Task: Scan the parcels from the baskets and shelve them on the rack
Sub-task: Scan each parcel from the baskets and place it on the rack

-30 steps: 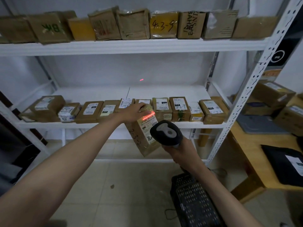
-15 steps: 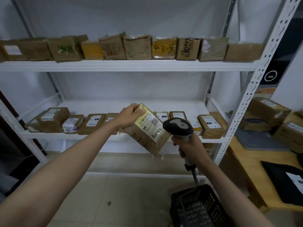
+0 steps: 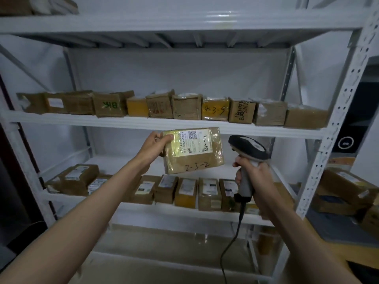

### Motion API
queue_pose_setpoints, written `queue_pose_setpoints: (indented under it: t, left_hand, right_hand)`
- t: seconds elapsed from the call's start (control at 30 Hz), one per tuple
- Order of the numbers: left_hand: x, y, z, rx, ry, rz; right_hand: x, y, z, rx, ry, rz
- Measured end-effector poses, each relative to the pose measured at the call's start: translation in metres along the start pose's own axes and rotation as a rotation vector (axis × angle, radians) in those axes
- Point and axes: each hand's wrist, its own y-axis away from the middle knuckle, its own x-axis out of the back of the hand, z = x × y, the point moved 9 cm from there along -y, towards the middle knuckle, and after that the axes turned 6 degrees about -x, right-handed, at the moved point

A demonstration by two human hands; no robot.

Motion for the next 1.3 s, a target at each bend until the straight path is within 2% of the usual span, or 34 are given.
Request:
queue_pose_setpoints:
  t: [0.17,0.47,0.7,0.93,1.1,1.3]
  left_hand:
    - [0.054,-0.004,0.029,-0.032,0.114,0.142]
    - [0.162,-0.007,0.065,-0.051,0.159,0.335]
    - [0.221,-0.019,0.097,-0.131,0.228,0.363]
    - [0.26,-0.052,0.125,-0.196,0.384,0.416]
    - [0.285,-0.089,0.155,-0.249,0.457,0.446]
    - [0.312,-0.147,0.183,-0.243,0.594,0.493]
  right_hand:
    - [-0.054,-0.024,-0.043,0.101,-0.025,-0.11]
    - [-0.165,-0.049,-0.089,0.162,-0.098,-0.355]
    - [-0.231,-0.071,-0.124,0.226,-0.081,-0.52]
    - [-0.286,-0.108,-0.17,0.223,-0.048,-0.575]
    - [-0.314,-0.134,-0.203,0.297,-0.041,-0.591]
    - [-0.34,-0.154,-0.215,0.293,0.003,-0.64]
